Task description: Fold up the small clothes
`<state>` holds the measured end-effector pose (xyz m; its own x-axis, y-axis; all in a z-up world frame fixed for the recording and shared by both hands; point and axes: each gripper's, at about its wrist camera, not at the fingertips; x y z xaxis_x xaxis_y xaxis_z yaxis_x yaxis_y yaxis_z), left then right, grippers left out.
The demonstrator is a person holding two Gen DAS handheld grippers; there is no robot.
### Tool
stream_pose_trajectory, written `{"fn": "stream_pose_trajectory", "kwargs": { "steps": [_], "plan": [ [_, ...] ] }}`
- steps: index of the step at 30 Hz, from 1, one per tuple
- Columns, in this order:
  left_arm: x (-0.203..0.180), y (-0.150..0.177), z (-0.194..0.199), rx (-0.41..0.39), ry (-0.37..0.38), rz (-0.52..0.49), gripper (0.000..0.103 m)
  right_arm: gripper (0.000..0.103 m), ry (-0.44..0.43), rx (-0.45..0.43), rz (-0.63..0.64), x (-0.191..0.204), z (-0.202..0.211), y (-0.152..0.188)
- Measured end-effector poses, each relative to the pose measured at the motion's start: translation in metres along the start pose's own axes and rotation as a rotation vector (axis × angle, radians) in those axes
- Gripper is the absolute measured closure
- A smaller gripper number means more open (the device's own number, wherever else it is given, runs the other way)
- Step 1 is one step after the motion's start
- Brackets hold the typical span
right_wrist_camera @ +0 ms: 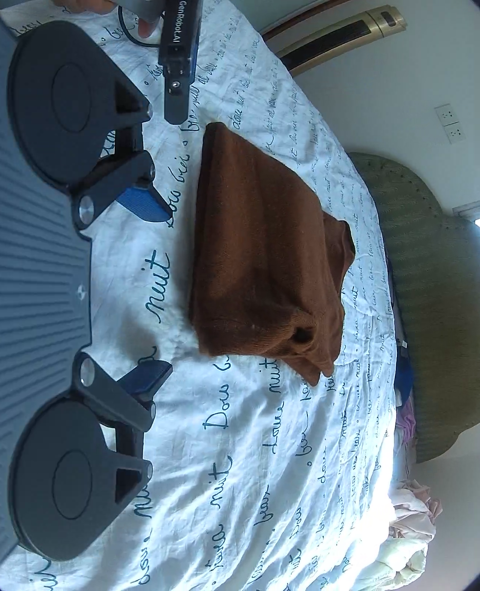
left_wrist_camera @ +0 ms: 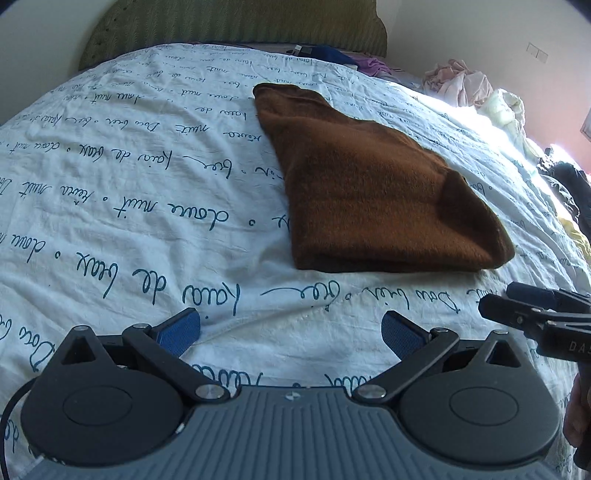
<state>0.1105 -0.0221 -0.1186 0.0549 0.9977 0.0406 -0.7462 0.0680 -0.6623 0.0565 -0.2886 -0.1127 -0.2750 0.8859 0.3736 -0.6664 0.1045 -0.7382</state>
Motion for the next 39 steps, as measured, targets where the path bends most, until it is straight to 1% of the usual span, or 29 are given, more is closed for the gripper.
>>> {"fn": "stream_pose_trajectory", "kwargs": {
  "steps": [2, 4, 8, 11, 16, 20, 22, 24, 26, 31, 34, 39],
  "plan": [
    [-0.006, 0.004, 0.002, -0.004, -0.028, -0.001, 0.0, 0.021, 0.016, -0.008, 0.001, 0.001, -0.002, 0.0],
    [-0.013, 0.008, 0.003, 0.0, -0.026, 0.01, 0.0, 0.021, 0.053, -0.008, 0.027, 0.004, -0.005, 0.0],
    [-0.027, 0.012, 0.0, -0.009, -0.085, -0.012, 0.0, 0.02, 0.06, 0.001, 0.017, 0.0, -0.011, 0.002],
    [-0.031, 0.015, 0.001, -0.014, -0.1, -0.01, 0.0, 0.02, 0.075, -0.002, 0.007, -0.003, -0.012, 0.006],
    [-0.031, 0.021, 0.003, -0.027, -0.102, -0.017, 0.0, 0.02, 0.109, -0.011, 0.024, -0.004, -0.011, 0.014],
    [-0.035, 0.025, 0.003, -0.043, -0.118, -0.028, 0.0, 0.016, 0.126, -0.034, 0.053, 0.001, -0.013, 0.023],
    [-0.036, 0.025, 0.002, -0.046, -0.126, -0.033, 0.0, 0.006, 0.124, -0.022, 0.08, 0.005, -0.017, 0.023],
    [-0.037, 0.024, 0.001, -0.049, -0.132, -0.031, 0.0, 0.0, 0.117, 0.004, 0.102, 0.008, -0.023, 0.021],
    [-0.037, 0.024, 0.0, -0.054, -0.133, -0.025, 0.0, 0.0, 0.133, 0.014, 0.11, 0.01, -0.027, 0.02],
    [-0.038, 0.026, 0.0, -0.078, -0.144, -0.015, 0.0, 0.0, 0.14, 0.004, 0.088, 0.007, -0.03, 0.018],
    [-0.039, 0.026, -0.001, -0.081, -0.148, -0.018, 0.0, 0.0, 0.159, 0.008, 0.099, 0.01, -0.032, 0.02],
    [-0.038, 0.025, -0.001, -0.08, -0.148, -0.003, 0.0, 0.0, 0.19, 0.002, 0.074, 0.014, -0.032, 0.022]
  ]
}}
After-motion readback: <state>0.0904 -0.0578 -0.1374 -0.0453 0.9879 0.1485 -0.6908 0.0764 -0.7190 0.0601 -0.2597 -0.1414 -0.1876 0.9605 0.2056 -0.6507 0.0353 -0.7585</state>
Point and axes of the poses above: each gripper's, at about its wrist camera, not at the fingertips, and z roughly against the way its jaws point, x to its left, y to its underside, and after that the axes turned 13 degrees about -y, right-handed
